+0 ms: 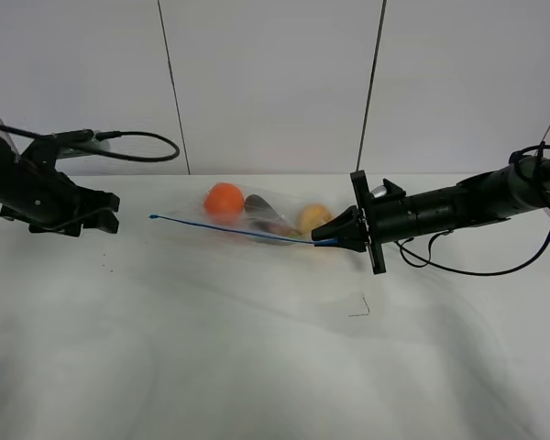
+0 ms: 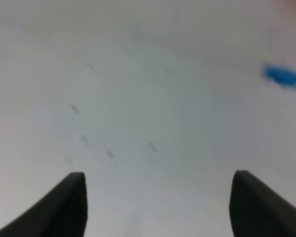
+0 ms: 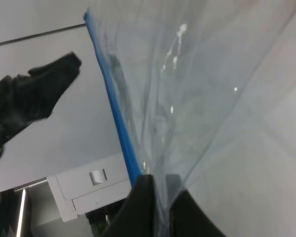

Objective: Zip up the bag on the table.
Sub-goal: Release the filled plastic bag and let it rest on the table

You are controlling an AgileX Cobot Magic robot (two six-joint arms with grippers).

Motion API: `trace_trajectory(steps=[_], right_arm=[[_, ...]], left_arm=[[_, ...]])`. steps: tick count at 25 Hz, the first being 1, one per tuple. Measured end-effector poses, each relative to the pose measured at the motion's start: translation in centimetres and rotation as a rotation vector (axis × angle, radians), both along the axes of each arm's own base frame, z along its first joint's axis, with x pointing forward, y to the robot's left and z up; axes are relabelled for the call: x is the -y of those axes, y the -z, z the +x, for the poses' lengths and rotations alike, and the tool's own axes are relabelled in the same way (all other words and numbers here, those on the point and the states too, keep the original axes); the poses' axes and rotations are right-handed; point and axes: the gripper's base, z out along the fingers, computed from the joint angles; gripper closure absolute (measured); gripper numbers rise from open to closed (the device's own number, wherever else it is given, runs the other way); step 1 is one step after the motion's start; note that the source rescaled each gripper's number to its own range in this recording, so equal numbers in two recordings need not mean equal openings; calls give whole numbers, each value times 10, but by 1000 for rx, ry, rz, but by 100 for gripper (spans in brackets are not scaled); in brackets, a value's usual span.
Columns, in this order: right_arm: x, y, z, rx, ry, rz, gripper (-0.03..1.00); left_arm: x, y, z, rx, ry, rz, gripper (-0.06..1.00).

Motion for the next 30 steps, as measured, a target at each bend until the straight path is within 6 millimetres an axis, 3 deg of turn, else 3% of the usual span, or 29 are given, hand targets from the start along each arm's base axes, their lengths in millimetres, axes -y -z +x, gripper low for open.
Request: trace_trajectory(steps=[7, 11, 18, 21, 25, 30], right_arm=[[0, 0, 0, 0, 0, 0, 97], [0, 0, 0, 0, 0, 0, 97], [0, 0, 0, 0, -1, -1, 97], [0, 0, 0, 0, -1, 0, 97], [0, 0, 0, 0, -1, 0, 97], [0, 0, 0, 0, -1, 0, 97]], left_arm=[[-6, -36, 2, -194, -61, 37, 0], [-11, -40, -5, -290, -59, 112, 0], [-9, -41, -21, -477, -61, 82, 0], [-7, -46, -30, -477, -62, 64, 0], [-7, -49, -63, -484, -59, 66, 0], [-9, -44, -125, -502, -57, 90, 0]])
